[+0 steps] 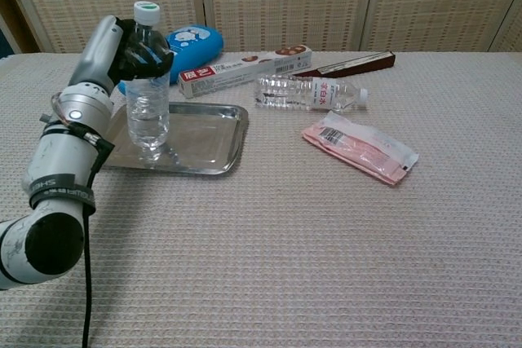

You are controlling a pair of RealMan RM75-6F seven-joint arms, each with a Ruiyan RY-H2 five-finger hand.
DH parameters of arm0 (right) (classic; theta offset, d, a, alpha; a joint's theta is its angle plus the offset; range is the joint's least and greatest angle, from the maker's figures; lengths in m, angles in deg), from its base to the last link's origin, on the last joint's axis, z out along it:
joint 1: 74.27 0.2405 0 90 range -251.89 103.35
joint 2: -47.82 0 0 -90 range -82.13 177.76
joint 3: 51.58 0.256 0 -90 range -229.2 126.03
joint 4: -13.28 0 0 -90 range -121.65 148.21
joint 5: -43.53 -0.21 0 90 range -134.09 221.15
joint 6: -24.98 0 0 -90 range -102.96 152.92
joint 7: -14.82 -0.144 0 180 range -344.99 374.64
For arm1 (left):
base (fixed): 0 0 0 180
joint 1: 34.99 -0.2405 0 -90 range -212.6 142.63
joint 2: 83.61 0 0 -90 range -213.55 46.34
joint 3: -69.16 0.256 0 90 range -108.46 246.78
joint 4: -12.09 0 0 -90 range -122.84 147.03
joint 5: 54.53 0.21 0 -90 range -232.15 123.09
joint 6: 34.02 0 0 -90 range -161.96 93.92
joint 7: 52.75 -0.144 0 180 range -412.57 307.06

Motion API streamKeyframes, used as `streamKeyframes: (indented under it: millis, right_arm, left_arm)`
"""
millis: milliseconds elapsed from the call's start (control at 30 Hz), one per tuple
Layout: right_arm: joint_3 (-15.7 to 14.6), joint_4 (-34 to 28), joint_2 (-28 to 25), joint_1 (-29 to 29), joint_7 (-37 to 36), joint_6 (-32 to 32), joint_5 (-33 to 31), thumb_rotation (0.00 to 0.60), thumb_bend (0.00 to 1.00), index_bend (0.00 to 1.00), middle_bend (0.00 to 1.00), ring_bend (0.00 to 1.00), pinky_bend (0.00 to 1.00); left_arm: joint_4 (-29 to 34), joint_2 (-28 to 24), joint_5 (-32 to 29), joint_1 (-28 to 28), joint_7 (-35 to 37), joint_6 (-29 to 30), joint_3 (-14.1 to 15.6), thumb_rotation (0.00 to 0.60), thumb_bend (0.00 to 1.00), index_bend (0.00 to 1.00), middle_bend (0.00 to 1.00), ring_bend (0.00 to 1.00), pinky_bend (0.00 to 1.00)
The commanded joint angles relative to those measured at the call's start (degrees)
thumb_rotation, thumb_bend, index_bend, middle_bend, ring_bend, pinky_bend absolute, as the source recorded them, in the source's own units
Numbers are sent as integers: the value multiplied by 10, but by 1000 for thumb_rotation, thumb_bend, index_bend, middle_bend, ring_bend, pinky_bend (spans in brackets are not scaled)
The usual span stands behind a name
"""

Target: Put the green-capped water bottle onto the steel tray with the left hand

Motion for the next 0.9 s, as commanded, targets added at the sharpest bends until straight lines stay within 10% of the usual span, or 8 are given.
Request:
streamKeyframes:
  millis: [33,433,900]
  right_arm:
    - [0,0,1,0,1,-2,-1,600,252,7,94,0,201]
    - [0,0,0,0,0,0,-1,600,252,7,94,0,201]
    - [-1,-1,-1,0,0,0,0,600,252,7,94,0,201]
  left_arm:
    - [-20,7,5,0,13,0,7,600,682,808,917,819,708]
    - [-70,20,10,1,27,-12,24,600,637,597,669,633,559]
    - [-55,-3,3,-12,19,-44,31,600,487,37,29,104,315]
